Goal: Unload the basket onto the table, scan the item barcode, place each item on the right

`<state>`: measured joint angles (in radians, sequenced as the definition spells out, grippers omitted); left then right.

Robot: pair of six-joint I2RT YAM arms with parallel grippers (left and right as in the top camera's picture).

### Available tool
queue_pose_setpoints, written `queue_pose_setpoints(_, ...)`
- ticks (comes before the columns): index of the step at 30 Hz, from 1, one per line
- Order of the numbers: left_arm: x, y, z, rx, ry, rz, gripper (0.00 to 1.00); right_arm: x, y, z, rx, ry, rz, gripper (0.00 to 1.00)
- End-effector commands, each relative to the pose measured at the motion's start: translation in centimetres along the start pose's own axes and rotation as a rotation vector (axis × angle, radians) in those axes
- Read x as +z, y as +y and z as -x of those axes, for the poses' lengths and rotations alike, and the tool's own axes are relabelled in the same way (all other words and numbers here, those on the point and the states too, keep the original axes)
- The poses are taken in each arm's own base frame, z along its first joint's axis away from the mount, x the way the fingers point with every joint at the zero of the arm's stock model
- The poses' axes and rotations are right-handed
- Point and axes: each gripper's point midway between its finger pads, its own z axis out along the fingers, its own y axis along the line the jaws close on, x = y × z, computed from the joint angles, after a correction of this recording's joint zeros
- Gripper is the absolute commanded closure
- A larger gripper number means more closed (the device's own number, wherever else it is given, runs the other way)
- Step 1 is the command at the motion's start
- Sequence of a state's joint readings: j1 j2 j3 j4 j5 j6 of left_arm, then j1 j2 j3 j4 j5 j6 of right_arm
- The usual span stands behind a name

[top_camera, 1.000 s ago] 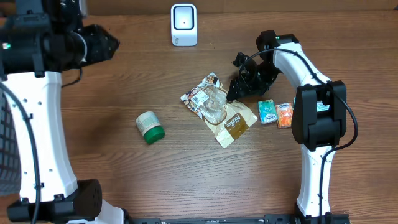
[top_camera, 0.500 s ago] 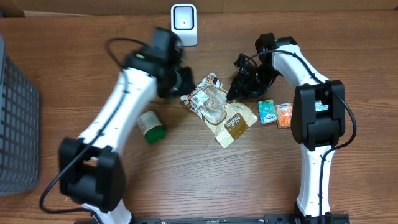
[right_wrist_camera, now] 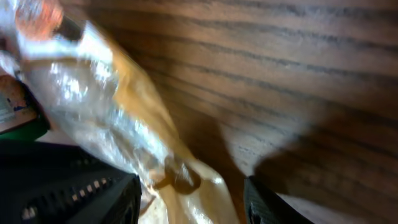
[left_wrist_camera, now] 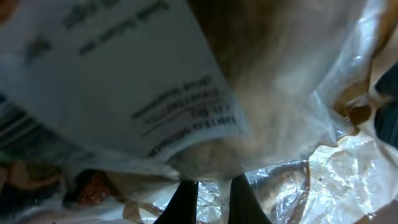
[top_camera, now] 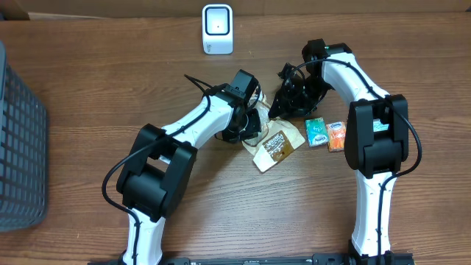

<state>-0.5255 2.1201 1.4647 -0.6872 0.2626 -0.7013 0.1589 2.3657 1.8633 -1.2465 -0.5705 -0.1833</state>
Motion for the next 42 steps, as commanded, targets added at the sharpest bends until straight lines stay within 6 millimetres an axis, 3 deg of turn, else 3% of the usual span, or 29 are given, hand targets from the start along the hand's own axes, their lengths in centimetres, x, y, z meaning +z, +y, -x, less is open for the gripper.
queue_pose_setpoints(1, 0.8, 3.1, 1.5, -0.049, -0.012, 0.053, 0.96, 0.8, -0.1, -0.4, 0.014, 0.022, 0.01, 0.5)
queue_pose_setpoints(8, -0.2, 5.9, 3.3, 0.016, -0.016, 0.06, 0.96, 0.8, -0.1, -0.6, 0.017, 0.032, 0.011, 0.49)
queue_pose_setpoints(16, 0.3, 4.8, 2.2, 0.108, 0.061, -0.05, 0.96, 3.0, -0.1, -1.0, -0.009, 0.036, 0.02, 0.49)
queue_pose_setpoints(20, 1.0, 3.5, 0.9, 0.16, 0.137, -0.157, 0.96, 4.5, 2.6, -1.7, -0.069, 0.049, 0.146, 0.49)
queue_pose_setpoints(30, 1.0, 3.6, 0.9, 0.148, 0.146, -0.173, 0.96, 6.3, 7.3, -2.7, -0.138, 0.088, 0.255, 0.5)
queue_pose_setpoints(35, 1.0, 3.7, 1.0, 0.145, 0.145, -0.172, 0.96, 6.5, 7.6, -2.3, -0.154, 0.076, 0.254, 0.63)
queue_pose_setpoints(42, 0.7, 4.1, 1.4, 0.129, 0.139, -0.173, 0.96, 5.3, 5.9, -1.6, -0.114, 0.043, 0.256, 0.87)
